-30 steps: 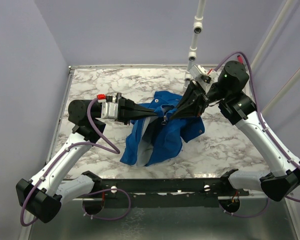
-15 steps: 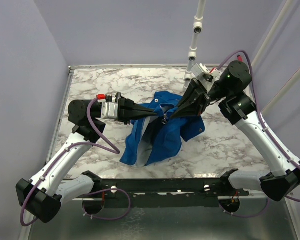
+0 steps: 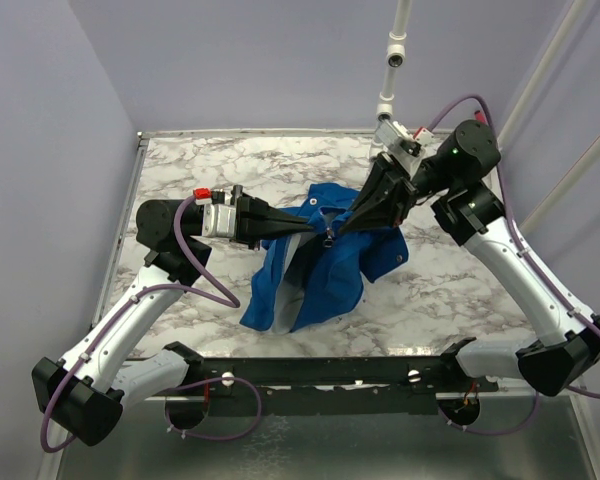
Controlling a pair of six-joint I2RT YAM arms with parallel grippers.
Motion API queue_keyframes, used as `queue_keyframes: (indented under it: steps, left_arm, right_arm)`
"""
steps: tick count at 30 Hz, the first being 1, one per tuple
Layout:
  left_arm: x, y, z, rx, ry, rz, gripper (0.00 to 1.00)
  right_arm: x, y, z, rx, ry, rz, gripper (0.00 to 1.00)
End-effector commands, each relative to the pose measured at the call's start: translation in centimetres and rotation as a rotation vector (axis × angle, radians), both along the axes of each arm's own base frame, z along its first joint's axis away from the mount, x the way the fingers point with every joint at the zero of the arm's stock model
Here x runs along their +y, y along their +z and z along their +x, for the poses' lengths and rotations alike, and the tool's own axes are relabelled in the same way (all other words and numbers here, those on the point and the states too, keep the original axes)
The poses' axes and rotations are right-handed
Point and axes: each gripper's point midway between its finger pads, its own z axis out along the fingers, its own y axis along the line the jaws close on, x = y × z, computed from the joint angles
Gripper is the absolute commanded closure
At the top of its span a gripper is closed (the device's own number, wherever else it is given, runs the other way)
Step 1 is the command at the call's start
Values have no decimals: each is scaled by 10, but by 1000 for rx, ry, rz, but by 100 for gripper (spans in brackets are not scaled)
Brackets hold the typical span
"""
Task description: Zip up the jacket
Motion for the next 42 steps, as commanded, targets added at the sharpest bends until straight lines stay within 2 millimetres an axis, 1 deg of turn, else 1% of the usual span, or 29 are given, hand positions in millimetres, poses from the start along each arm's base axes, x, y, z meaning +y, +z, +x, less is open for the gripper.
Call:
queue_keyframes:
  steps: [1, 7, 13, 17, 24, 32, 39, 42]
  left_arm:
    - [3, 20, -8, -78, -1, -48, 100]
    - [2, 18, -8, -80, -4, -46, 100]
    - [2, 18, -11, -84, -13, -43, 100]
    - [2, 18, -13, -89, -20, -41, 100]
    - [2, 17, -15, -91, -24, -41, 100]
    - [1, 17, -14, -97, -21, -42, 100]
    - [-1, 16, -15, -96, -33, -37, 100]
    - [-1, 17, -15, -98, -36, -38, 100]
  right_arm:
    - [-5, 23, -8, -35, -33, 46, 99]
    - [-8, 24, -13, -1, -57, 48, 99]
    - [-3, 18, -5, 68, -42, 8, 99]
    - [-1, 16, -2, 72, -40, 5, 99]
    - [1, 22, 2, 70, -42, 22, 99]
    - [0, 25, -4, 141, -70, 49, 99]
    - [7, 15, 8, 241, -131, 50, 99]
    - [6, 22, 8, 252, -143, 63, 99]
